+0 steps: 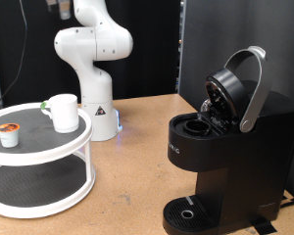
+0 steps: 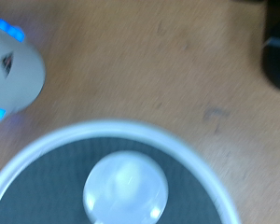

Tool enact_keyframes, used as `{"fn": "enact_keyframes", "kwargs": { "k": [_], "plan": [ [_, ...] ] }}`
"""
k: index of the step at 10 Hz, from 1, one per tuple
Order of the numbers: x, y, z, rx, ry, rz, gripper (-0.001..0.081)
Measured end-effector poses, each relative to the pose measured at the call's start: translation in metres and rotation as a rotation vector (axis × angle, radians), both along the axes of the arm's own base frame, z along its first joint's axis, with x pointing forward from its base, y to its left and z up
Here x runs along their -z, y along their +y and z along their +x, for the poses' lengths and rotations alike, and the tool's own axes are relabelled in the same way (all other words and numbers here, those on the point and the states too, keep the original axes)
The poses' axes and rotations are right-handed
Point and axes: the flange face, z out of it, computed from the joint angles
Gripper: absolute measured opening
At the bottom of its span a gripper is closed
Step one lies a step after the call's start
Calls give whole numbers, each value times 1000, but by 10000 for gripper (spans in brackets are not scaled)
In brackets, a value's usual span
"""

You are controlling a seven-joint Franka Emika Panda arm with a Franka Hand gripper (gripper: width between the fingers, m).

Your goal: Make a cup of coffee with the keurig machine

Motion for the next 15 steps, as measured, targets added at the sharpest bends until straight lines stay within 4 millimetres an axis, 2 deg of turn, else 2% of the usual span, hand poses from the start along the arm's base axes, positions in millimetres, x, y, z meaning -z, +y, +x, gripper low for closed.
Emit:
{"fn": "enact_keyframes", "kwargs": {
  "k": [1,3,4,6,11,12,15],
  "plan": [
    [5,-10,-1,2,17,-16,803],
    [8,-14,1,4,29,-21,803],
    [9,-14,1,-49,24,-14,803],
    [15,-25,2,-83,-24,-8,803],
    [45,-73,15,3,-96,-56,803],
    [48,-78,23,21,-79,-59,803],
    [49,-78,22,8,-81,-56,803]
  ]
}}
